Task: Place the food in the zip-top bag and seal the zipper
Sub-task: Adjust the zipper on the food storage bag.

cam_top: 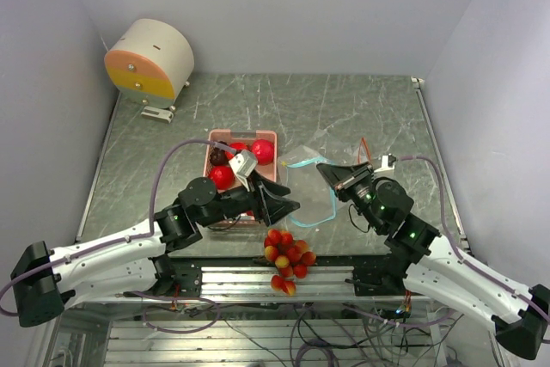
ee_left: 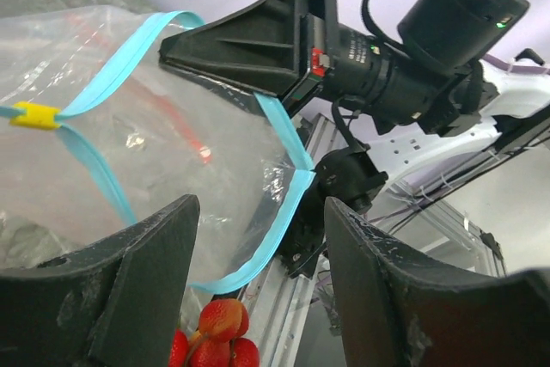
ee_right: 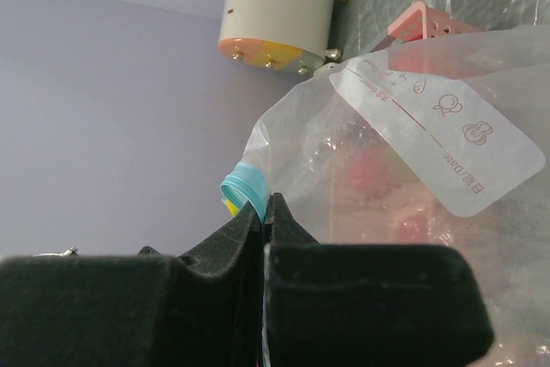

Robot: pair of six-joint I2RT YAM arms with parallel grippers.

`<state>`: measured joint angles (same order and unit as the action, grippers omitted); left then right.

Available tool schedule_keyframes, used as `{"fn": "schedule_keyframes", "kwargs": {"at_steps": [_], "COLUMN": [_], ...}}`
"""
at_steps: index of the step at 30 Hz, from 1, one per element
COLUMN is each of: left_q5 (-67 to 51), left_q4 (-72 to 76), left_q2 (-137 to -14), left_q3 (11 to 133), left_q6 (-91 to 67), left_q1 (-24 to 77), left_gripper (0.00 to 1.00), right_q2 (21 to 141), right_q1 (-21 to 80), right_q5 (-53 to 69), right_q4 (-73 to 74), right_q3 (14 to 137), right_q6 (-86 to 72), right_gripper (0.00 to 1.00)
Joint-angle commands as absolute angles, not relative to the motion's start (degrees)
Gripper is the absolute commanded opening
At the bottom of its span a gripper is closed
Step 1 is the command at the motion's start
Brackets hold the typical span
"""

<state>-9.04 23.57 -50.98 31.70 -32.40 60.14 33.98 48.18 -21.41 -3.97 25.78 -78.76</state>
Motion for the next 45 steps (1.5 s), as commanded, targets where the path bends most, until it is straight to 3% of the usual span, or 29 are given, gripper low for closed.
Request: {"fn": "schedule_keyframes", "kwargs": {"at_steps": [1, 10, 22, 25, 28, 31, 35, 45], "left_q5": [-3.6, 3.5, 5.0, 5.0, 4.8, 5.0, 7.4, 21.3], "left_q4": [17.4, 8.4, 19.6, 20.2, 22.2, 22.4, 14.3, -12.1], "left_q2": [-47.8, -45.8, -56.2, -58.8, -60.7, -61.5, -58.7, -51.4], "left_q3": [31.5, 32.6, 31.9, 32.5, 31.8, 32.1, 35.8, 50.7], "left_q6": [-34.0, -37.1, -41.1, -41.5, -42.1, -41.8, -39.7, -32.8], "left_q1": [60.2, 60.2, 60.2, 60.3, 60.3, 60.3, 60.3, 60.3], "left_gripper": [0.7, 0.73, 0.74, 0.68, 0.48, 0.35, 0.12, 0.07], "right_q2": [34.0, 35.6, 37.4, 36.9, 36.4, 35.7, 34.1, 37.0], "right_q1": [47.9, 47.9, 47.9, 47.9, 47.9, 48.0, 47.9, 48.0], "right_q5": [-23.3, -23.2, -20.6, -20.7, -21.4, -22.8, -27.7, -33.1], "right_q4": [-4.3, -5.1, -6.8, -6.7, -6.2, -5.0, 0.9, 14.0], "right_q3": [27.8, 29.4, 29.7, 29.8, 30.1, 30.3, 32.4, 42.1], "right_q6": [-76.4, -73.8, -73.1, -72.6, -71.9, -70.8, -67.4, -53.5], "right_gripper": [0.0, 0.0, 0.0, 0.0, 0.0, 0.0, 0.0, 0.0]}}
